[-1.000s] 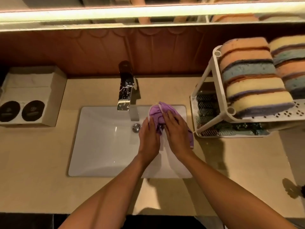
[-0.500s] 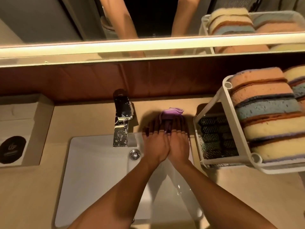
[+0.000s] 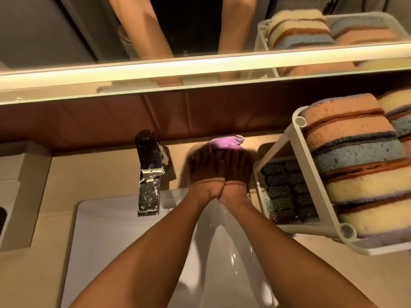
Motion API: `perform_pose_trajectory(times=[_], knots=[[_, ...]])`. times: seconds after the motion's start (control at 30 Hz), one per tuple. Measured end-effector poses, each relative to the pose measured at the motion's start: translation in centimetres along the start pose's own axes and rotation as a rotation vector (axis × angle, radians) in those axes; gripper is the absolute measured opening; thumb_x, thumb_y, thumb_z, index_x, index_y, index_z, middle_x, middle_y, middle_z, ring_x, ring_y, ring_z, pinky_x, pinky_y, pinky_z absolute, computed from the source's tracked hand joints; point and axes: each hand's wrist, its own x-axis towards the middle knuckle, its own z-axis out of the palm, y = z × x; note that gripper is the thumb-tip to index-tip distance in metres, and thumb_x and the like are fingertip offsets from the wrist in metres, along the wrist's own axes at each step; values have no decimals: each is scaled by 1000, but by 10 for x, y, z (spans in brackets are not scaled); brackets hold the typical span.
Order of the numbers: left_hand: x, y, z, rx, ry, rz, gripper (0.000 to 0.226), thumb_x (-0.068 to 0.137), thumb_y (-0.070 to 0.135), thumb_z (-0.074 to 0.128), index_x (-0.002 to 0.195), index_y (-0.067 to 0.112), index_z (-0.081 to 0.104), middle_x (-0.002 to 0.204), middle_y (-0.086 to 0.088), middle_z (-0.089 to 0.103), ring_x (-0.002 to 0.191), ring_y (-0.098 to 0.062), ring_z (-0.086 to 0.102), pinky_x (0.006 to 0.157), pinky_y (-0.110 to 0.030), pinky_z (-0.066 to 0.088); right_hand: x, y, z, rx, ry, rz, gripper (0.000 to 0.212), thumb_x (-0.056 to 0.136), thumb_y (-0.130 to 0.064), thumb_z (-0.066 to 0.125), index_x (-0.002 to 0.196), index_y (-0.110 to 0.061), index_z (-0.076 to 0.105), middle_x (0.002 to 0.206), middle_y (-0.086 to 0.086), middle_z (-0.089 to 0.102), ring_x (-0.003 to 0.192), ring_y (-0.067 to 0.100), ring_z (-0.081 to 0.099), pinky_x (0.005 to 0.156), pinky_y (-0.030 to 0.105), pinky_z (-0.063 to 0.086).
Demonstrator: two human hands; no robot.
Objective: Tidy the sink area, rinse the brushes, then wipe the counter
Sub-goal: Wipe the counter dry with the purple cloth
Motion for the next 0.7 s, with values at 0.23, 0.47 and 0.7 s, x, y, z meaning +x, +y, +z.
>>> perform_pose_trajectory(times=[0.23,0.47,0.7], knots=[[23,5,2,-21,16,-12,79,90,58,-1,161,28,17,169,1,10,155,-20,6,125,-46,-1,35,11,2,-83,12,-73,64,88,-31,24,137,-5,55,134,25,58,122,45,56,103,63,44],[29,-6,6,11,-30,14,72,95,52,8,160,23,20,168,-3,14,155,-22,10,124,-45,2,40,7,-11,-148,-34,-95,59,90,-41,34,135,-9,55,138,20,54,128,40,49,112,58,28],[0,-14,4,43,-59,-191,98,68,52,-23,160,26,-3,169,-2,-10,156,-24,-9,121,-39,-15,32,-10,-18,19,-25,-165,45,77,-35,76,115,-13,70,113,12,70,107,34,67,97,50,52]])
